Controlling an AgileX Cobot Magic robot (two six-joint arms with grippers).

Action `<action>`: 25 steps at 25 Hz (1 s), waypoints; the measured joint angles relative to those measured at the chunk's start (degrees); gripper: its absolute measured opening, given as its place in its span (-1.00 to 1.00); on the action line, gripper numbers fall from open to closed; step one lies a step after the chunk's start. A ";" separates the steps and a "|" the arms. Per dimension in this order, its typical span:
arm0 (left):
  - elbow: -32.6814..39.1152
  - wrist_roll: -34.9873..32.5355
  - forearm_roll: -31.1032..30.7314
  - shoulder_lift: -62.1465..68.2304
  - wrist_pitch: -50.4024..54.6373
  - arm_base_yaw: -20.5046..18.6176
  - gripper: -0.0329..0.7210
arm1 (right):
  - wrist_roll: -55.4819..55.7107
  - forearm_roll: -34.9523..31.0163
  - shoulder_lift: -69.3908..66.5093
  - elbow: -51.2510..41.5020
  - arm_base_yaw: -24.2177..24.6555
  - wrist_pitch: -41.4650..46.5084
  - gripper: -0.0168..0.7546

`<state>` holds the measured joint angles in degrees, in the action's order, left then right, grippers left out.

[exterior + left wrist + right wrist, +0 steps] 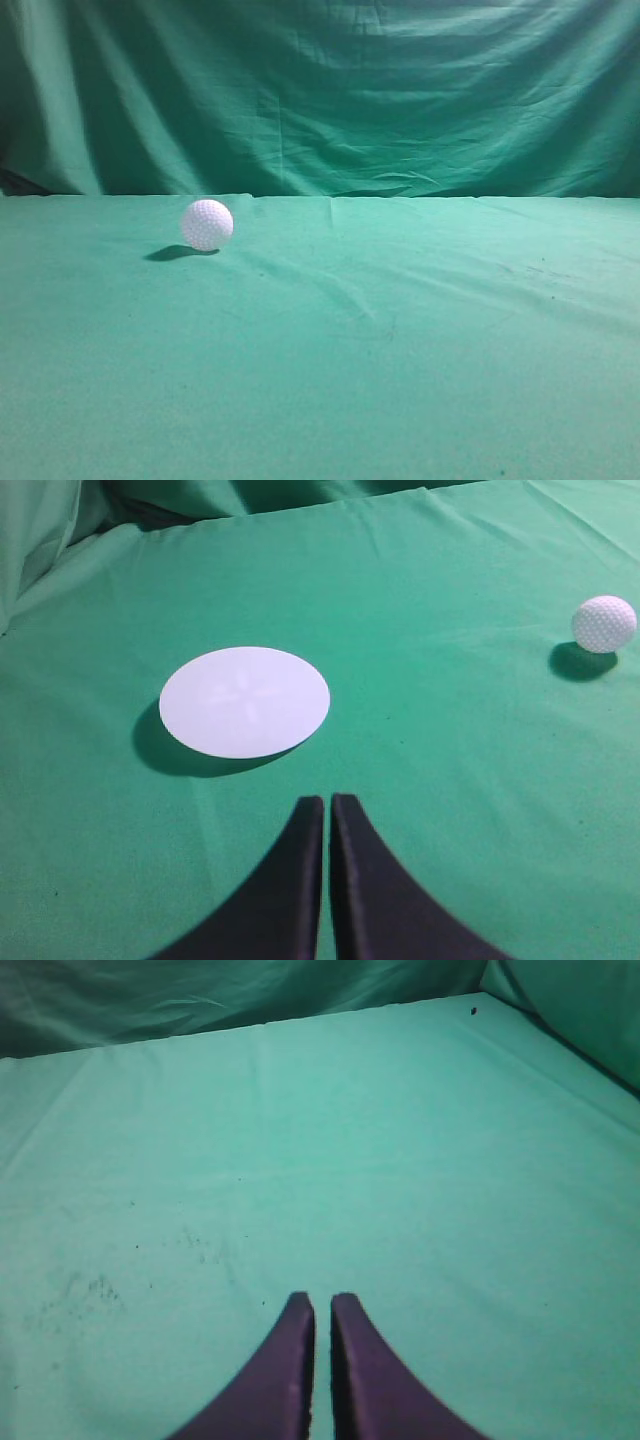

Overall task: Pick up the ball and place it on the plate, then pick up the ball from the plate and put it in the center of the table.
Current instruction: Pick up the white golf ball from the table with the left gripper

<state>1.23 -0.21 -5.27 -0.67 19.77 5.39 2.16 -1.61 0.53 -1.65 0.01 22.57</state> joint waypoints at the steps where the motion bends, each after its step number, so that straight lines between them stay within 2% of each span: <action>1: 0.00 0.00 0.00 0.00 0.00 0.00 -0.91 | 0.00 0.00 0.00 0.00 0.00 0.00 -0.84; 22: 0.00 0.00 -0.14 0.00 -0.13 0.00 -0.91 | -0.10 0.00 0.00 0.00 0.00 0.00 -0.84; 25: 0.00 0.66 3.41 0.00 -4.24 0.00 -0.91 | -0.10 0.00 0.00 0.00 0.00 0.00 -0.84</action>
<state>1.23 0.45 -1.85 -0.67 15.53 5.39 2.06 -1.61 0.53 -1.65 0.01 22.57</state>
